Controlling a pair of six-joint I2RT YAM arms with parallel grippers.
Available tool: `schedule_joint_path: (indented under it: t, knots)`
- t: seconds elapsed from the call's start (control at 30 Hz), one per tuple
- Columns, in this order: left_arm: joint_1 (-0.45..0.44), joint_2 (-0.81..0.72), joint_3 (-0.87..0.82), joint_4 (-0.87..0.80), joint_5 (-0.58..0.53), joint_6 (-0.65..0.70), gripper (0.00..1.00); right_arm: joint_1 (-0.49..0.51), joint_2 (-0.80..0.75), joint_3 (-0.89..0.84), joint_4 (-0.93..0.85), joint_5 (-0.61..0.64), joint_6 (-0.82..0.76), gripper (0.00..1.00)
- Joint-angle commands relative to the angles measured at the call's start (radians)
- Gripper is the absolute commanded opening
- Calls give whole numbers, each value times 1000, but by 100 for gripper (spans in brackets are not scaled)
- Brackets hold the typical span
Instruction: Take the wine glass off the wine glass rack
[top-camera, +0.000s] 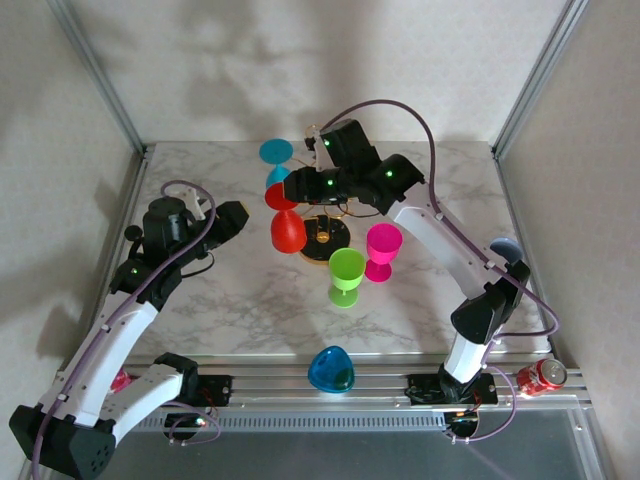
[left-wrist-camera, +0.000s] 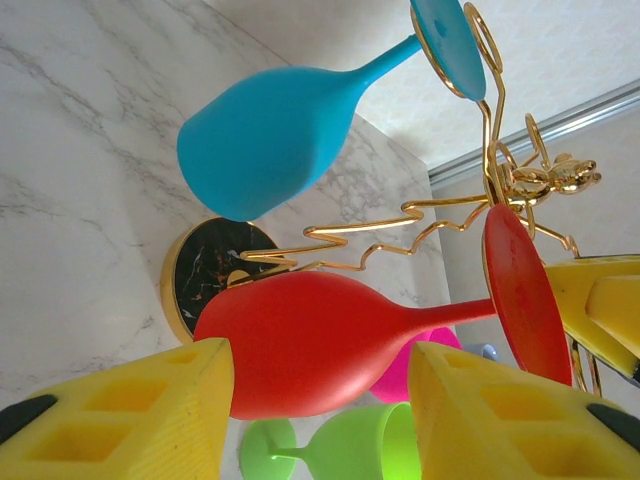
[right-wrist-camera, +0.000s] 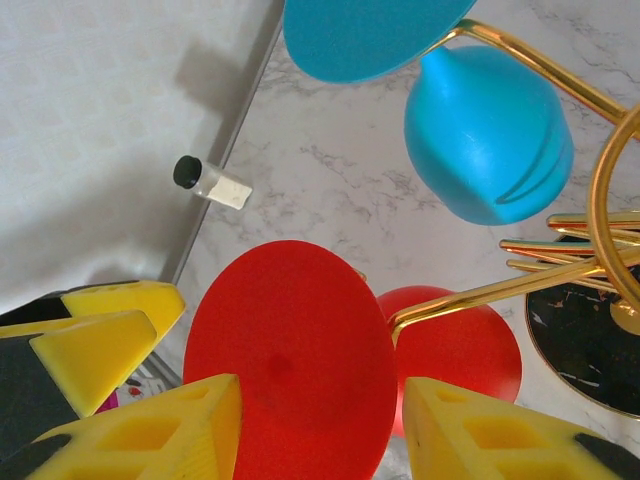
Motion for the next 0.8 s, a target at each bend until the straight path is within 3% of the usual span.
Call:
schedule_joint_path:
  t: [0.0, 0.77]
  knots:
    - [15, -15, -13, 35, 24, 6, 50, -4, 13, 30, -21, -15, -7, 45]
    - [33, -28, -29, 39, 31, 5, 50, -5, 34, 51, -39, -43, 4, 34]
